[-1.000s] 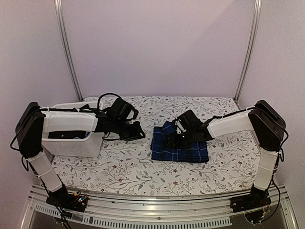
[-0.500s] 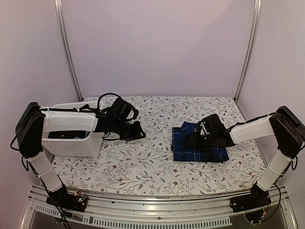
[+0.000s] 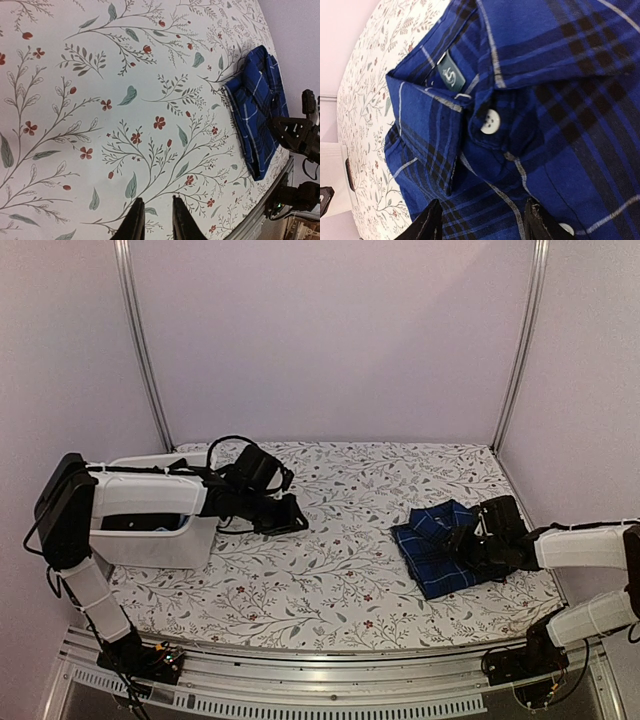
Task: Fold and stack the long sleeve shirts
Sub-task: Move the square-folded shirt to the corner of the board.
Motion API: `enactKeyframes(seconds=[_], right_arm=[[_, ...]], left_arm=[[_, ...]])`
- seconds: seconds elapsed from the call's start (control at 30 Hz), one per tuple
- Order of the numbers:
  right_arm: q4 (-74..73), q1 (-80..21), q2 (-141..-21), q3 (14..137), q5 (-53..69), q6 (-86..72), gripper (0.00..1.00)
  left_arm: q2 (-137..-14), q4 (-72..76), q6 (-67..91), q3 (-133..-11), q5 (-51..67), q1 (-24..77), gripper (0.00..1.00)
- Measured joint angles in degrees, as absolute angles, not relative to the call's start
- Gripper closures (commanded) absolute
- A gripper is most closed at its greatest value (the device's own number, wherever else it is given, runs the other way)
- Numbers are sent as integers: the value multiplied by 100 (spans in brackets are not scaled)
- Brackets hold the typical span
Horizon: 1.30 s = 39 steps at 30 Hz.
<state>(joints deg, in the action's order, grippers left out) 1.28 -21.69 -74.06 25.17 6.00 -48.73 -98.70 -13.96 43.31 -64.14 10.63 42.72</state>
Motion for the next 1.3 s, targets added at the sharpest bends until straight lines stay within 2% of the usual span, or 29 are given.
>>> enactKeyframes(seconds=[0.17,0.4,0.57,0.8,1.07,1.3], right_arm=[[-272,-2069,-6829,2429,565,-4831,42],[-637,-2757,-7011,3629,642,-4082,45],[-644,-2902,-8121,4539,1144,-3192,50],[-1007,-3024,-9601,5542,1365,-2073,50],[-1223,-3011,-10899,7175,1367,-1754,51],[-1282,-2779,-11323,6969,1415,-2097,51]], left_arm=[[-9909,-1391,4331,-6460,1118,4272,81],[-9924,-1354,4333,-6499,1138,4274,81],[-9957,-1356,4335,-6565,1135,4274,81],[-9957,-1358,4333,-6598,1133,4274,80],[-9957,-1361,4333,-6650,1133,4274,81],[-9957,-1387,4327,-6661,1125,4274,81]])
